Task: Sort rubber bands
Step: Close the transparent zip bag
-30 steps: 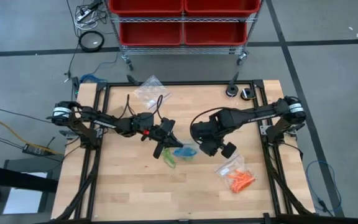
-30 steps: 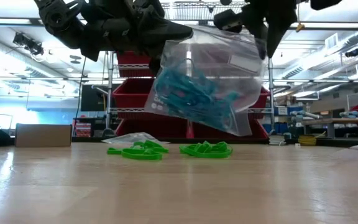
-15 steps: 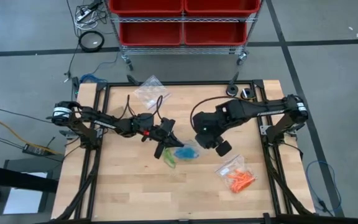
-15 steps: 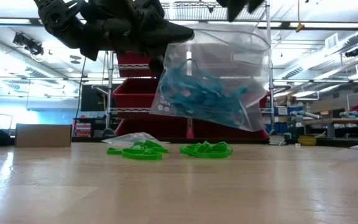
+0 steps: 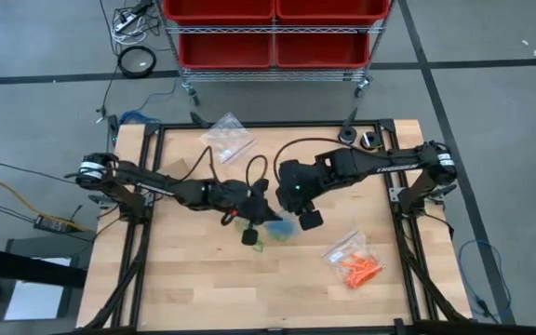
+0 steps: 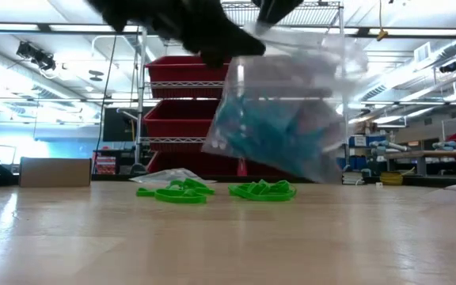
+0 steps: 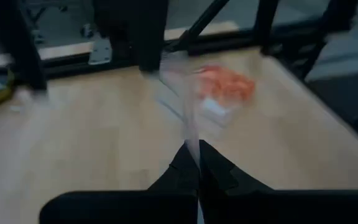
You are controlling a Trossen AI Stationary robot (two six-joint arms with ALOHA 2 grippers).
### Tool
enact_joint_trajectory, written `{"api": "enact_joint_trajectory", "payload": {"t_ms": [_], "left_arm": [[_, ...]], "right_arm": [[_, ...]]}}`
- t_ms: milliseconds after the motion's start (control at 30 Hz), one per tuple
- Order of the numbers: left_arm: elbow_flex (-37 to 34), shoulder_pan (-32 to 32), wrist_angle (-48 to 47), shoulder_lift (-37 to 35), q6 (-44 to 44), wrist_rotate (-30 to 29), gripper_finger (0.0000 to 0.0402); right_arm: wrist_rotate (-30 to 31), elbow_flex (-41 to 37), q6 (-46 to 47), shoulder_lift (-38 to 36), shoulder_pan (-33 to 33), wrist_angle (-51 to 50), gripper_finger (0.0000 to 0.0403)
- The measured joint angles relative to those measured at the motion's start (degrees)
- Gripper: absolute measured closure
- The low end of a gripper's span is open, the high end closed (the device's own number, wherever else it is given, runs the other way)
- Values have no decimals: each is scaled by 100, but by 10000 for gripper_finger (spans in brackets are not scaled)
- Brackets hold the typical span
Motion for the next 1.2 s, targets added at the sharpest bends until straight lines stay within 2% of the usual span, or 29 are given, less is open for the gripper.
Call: {"api": "enact_joint_trajectory", "payload": {"t_ms": [233, 700, 1200], "left_arm": [[814, -139, -1291, -2, 445, -894, 401], [1037, -77, -2036, -2, 430, -1258, 401], [1033, -140, -1661, -2, 426, -1296, 401]], "right_arm": [[-276, 0, 375, 1, 12, 234, 235], [-100, 0, 762, -3, 151, 117, 240], [253, -439, 865, 3, 151, 243, 259]]}}
